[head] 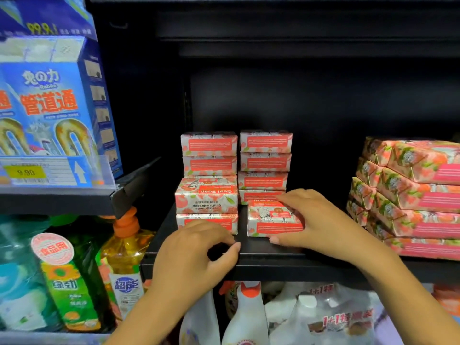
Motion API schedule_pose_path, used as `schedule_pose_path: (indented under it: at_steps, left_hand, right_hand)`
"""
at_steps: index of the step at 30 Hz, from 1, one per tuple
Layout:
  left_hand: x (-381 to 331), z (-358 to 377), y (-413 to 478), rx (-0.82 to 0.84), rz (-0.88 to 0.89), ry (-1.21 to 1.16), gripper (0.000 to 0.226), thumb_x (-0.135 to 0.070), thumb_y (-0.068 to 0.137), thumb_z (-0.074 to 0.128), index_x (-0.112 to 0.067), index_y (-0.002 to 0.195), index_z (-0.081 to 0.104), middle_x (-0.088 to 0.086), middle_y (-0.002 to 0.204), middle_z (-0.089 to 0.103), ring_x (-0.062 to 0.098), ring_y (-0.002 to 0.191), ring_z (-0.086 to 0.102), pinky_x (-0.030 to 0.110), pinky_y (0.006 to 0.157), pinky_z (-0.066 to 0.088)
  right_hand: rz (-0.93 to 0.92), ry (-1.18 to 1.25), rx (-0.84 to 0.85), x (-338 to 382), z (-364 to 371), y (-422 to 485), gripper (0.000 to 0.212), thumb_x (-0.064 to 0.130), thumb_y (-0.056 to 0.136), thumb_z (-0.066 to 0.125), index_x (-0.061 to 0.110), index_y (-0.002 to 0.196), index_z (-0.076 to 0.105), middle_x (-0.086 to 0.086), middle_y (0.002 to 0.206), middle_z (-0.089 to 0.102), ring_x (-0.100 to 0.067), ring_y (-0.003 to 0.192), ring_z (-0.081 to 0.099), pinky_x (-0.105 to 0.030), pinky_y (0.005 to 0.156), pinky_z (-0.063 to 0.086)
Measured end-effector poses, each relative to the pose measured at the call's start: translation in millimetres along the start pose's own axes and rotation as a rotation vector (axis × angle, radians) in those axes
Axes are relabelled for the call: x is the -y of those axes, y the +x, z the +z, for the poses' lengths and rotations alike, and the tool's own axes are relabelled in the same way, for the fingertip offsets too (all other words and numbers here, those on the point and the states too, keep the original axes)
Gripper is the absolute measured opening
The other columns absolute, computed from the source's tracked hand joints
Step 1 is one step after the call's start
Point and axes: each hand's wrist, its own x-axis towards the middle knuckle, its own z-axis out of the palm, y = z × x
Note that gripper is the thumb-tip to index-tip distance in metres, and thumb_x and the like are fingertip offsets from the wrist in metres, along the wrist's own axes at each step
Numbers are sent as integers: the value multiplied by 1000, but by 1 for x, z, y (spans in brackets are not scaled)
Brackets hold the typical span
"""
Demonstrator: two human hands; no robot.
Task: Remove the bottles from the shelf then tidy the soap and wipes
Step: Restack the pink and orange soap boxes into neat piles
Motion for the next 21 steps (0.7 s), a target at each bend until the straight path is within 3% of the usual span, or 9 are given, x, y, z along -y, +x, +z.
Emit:
schedule_pose_path:
  at_steps: [3,7,8,11,14,17,19,21]
  left_hand:
    - [0,-1,0,-30,-41,-67,28,-51,79,51,-35,78,73,-25,74,67,-4,80,60,8,61,44]
    - [-8,-8,3,-221,-166,-322,1,-36,83,70,-36,82,71,-26,81,68,-8,82,63,7,67,47]
    - [-13,-10,6,-236,-211,-388,3,-41,83,68,-39,85,69,-26,84,68,-7,83,63,8,69,48]
    - [-29,-20,16,-107,-352,-634,24,-63,75,64,-42,88,65,-25,83,70,-3,80,66,13,65,52]
    - [-40,-24,23,29,-379,-864,27,-39,67,70,-26,91,71,-9,83,75,5,80,71,14,67,53]
    - [-42,-21,21,-42,-336,-905,31,-25,65,75,-17,95,72,-5,87,75,10,83,71,18,70,55]
    - [-40,-18,17,-121,-283,-874,33,-19,66,76,-16,99,71,-8,92,75,6,87,70,15,73,53]
    - [-39,-13,12,-166,-267,-882,41,-17,65,80,-17,104,69,-9,99,73,4,94,68,14,77,52]
  right_hand:
    - [-6,45,-67,-2,3,0,67,52,67,74,36,127,48,19,111,47,-2,108,44,-15,88,37]
    - [-96,81,-255,3,6,-12,76,60,62,75,37,126,43,36,108,36,14,105,36,0,85,29]
    - [-151,99,-308,5,5,-16,74,64,60,71,40,124,42,40,110,34,18,108,34,2,87,28]
    - [-288,154,-435,15,4,-22,67,62,64,63,37,122,42,40,117,35,13,116,36,-3,96,28]
    - [-400,146,-523,27,4,-22,60,52,73,63,25,123,45,20,121,43,3,118,40,-8,98,32]
    - [-418,180,-456,26,5,-21,68,47,75,65,23,133,39,16,134,36,-1,128,32,-6,101,26]
    - [-340,348,-384,21,1,-24,79,51,70,67,30,139,36,21,138,32,2,130,31,-1,96,29]
    - [-303,431,-396,17,-2,-24,69,52,71,64,33,133,43,26,130,41,8,122,40,0,89,35]
